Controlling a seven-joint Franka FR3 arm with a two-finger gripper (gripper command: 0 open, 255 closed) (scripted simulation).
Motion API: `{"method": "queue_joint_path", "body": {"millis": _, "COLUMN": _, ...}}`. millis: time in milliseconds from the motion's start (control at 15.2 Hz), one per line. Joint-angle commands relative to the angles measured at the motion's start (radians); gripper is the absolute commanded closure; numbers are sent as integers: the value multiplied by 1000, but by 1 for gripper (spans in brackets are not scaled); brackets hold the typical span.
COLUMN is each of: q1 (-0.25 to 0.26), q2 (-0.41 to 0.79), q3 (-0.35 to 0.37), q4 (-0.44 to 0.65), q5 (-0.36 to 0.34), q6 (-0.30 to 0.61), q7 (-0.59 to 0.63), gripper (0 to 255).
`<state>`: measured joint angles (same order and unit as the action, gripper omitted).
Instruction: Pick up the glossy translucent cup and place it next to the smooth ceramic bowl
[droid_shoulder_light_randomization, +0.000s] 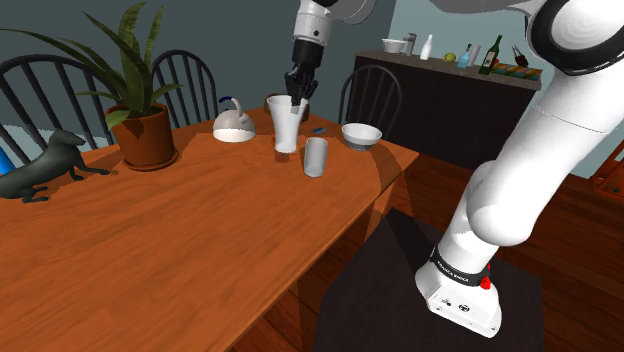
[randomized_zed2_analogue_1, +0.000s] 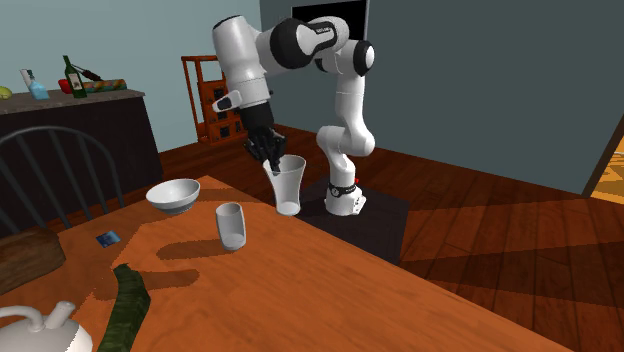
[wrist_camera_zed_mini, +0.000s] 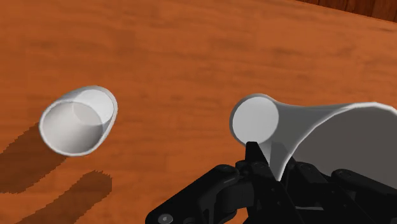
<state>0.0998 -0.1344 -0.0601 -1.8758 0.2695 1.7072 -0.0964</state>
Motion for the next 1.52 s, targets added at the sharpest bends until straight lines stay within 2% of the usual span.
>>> {"method": "queue_joint_path", "body": {"millis": 0, "q1": -21, "q2": -22, "q3": -27, "q4": -18, "q5": -7, "q6": -16, "q7": -45, "gripper": 255}}
{"method": "queue_joint_path", "body": {"millis": 726, "q1": -135, "q2": -74, "q3": -182, "q4": -52, "q5": -66, "q6": -97, "q7": -290, "gripper": 255}}
{"method": "queue_joint_path", "body": {"millis": 1452, "q1": -248, "q2": 4, "q3": -352, "q4": 53, "q5": -110, "q6": -183, "q7": -559, "gripper": 255}}
